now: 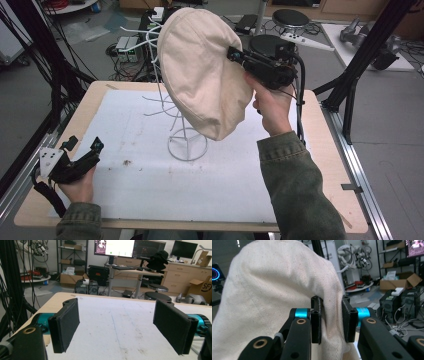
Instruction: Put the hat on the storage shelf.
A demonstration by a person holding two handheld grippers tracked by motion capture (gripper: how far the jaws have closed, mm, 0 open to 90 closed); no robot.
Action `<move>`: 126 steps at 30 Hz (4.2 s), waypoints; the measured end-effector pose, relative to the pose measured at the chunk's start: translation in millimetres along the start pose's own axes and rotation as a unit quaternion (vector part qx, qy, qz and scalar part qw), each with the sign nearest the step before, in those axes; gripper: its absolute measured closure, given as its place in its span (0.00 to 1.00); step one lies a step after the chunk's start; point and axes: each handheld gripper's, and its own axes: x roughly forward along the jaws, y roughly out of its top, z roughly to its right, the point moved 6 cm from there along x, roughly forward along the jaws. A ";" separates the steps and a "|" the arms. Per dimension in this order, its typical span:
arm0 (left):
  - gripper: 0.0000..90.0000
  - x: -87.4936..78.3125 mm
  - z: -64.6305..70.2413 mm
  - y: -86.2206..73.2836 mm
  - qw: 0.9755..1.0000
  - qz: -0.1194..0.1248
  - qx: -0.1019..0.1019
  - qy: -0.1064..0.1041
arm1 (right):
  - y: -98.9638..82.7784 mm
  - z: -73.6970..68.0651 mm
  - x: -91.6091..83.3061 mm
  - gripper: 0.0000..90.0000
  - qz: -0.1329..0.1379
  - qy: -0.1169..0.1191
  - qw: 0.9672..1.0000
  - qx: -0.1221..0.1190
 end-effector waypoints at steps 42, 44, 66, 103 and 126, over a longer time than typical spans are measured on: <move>0.23 0.3 2.8 0.1 1.000 0.000 0.000 -0.004 | -22.8 6.4 -23.0 0.24 0.025 -0.061 0.994 -0.082; 0.23 0.1 3.2 0.4 1.000 0.000 0.000 -0.005 | -24.6 7.0 -26.7 0.23 0.028 -0.066 0.994 -0.088; 0.23 0.1 5.9 1.4 1.000 0.004 0.001 -0.005 | -69.6 17.4 -70.2 0.12 0.047 -0.238 0.959 -0.144; 0.23 -15.0 9.6 -6.9 1.000 -0.009 0.010 -0.012 | -166.5 47.4 -147.0 0.12 0.036 -0.337 0.934 -0.110; 0.23 -14.5 8.7 -7.1 1.000 -0.009 0.010 -0.011 | -238.0 80.1 -160.4 0.12 0.006 -0.390 0.916 -0.094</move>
